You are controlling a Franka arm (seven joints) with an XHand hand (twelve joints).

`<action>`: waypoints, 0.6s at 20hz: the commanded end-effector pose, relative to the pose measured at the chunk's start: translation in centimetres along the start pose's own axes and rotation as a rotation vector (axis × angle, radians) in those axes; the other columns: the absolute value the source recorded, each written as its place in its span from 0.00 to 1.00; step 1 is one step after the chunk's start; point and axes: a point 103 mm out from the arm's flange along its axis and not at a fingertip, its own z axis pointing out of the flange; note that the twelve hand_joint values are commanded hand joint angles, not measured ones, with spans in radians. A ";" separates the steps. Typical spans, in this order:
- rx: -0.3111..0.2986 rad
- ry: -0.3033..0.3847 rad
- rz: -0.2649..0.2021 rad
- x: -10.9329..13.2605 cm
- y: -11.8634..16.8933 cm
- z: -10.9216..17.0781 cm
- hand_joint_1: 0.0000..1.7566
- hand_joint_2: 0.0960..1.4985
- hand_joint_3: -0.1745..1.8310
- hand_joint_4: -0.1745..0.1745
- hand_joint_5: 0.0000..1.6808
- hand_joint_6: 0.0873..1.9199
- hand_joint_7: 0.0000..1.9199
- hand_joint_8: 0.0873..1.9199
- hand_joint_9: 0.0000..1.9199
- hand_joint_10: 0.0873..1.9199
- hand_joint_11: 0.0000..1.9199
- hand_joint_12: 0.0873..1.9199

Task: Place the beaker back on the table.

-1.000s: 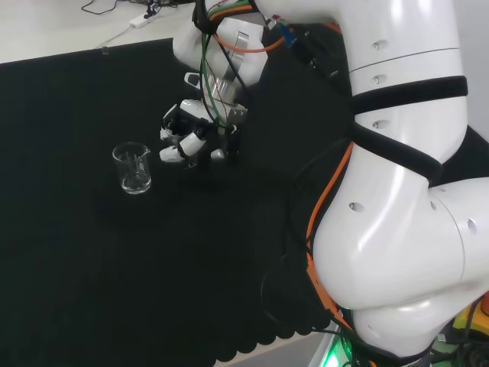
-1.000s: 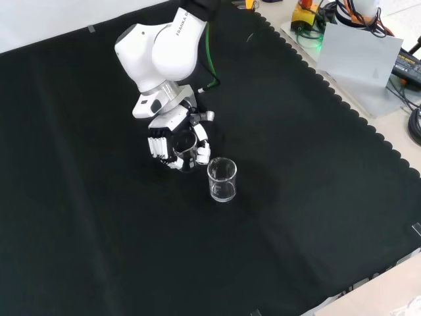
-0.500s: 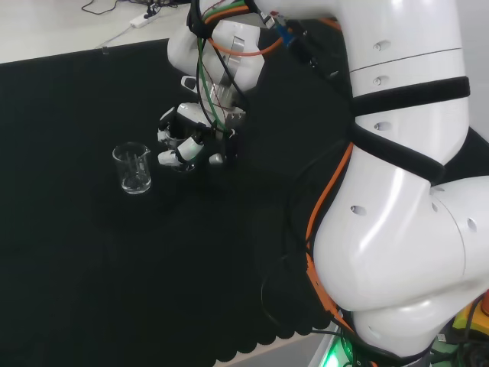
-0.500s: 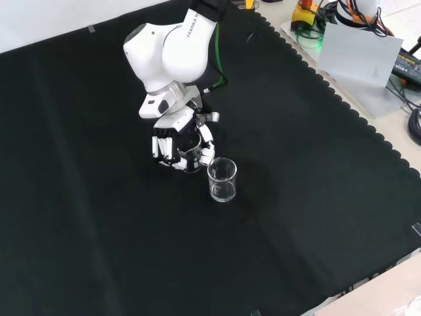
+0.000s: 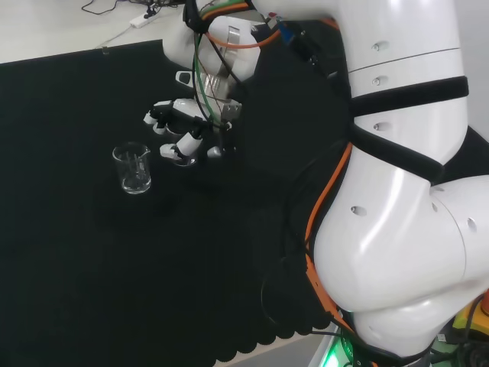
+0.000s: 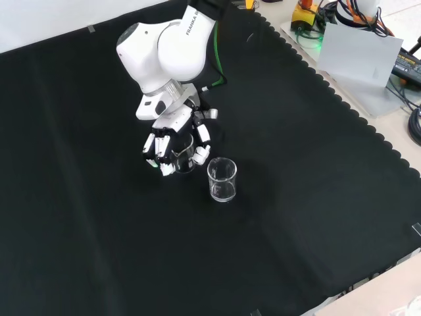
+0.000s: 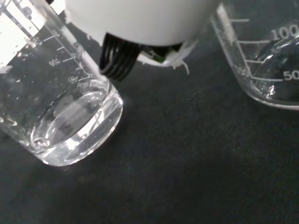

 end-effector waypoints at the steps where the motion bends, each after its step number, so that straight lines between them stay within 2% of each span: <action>1: 0.003 -0.014 0.004 0.6 -0.3 -0.1 0.63 0.25 0.50 0.31 0.23 0.27 0.35 0.34 0.37 0.30 0.09 0.70; 4: -0.001 -0.021 0.008 0.8 -0.5 -0.5 0.62 0.25 0.49 0.31 0.23 0.25 0.33 0.34 0.36 0.30 0.08 0.70; 8: -0.016 -0.023 0.018 0.9 -0.9 -1.4 0.60 0.25 0.48 0.32 0.23 0.20 0.24 0.33 0.27 0.33 0.01 0.71; 12: -0.026 -0.037 0.027 1.1 -1.5 -2.7 0.59 0.25 0.48 0.32 0.22 0.16 0.20 0.32 0.23 0.35 0.00 0.68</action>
